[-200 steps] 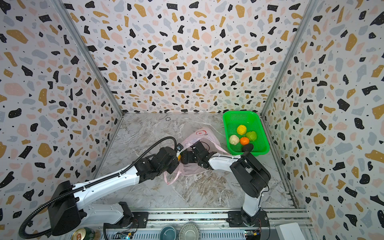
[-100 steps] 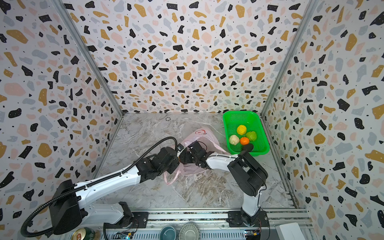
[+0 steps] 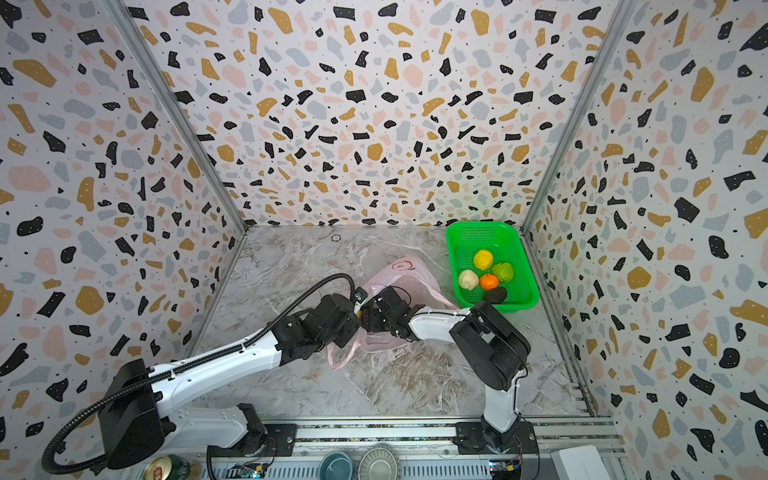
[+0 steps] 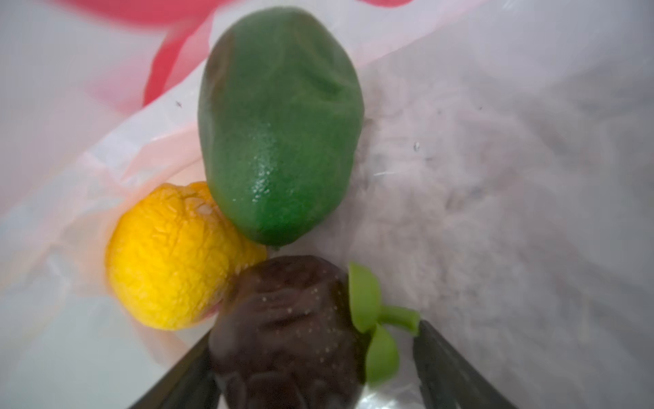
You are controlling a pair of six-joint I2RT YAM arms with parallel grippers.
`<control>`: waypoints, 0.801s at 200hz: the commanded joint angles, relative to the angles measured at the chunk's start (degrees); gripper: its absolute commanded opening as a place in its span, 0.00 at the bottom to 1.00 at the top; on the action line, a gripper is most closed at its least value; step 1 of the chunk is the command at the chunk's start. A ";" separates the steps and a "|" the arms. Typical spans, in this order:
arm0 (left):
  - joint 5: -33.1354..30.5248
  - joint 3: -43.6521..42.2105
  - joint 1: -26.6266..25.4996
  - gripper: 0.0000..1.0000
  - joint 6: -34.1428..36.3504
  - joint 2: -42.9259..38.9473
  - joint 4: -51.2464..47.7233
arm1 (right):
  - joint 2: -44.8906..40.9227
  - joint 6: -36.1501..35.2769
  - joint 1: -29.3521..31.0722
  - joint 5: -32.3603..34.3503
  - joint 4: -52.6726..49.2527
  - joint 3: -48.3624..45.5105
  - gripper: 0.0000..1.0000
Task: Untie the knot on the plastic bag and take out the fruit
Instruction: 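Lower the right gripper onto the dark purple fruit and close, then lift the dark purple fruit out and carry it over the green basket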
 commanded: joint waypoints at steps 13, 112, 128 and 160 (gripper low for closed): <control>-0.85 0.08 -0.04 0.00 0.42 -0.14 1.36 | 0.39 -1.21 -0.72 1.89 -0.29 0.93 0.68; -1.19 0.01 -0.05 0.00 0.99 -0.21 3.48 | -5.53 -2.00 -1.17 0.74 -3.91 -0.09 0.46; -1.44 0.54 -0.02 0.00 1.00 0.18 3.66 | -8.18 -2.00 -1.08 0.13 -5.57 -1.27 0.46; -1.66 0.85 -0.04 0.00 0.85 0.73 4.39 | -14.62 -2.00 -0.47 -0.70 -9.79 -3.99 0.46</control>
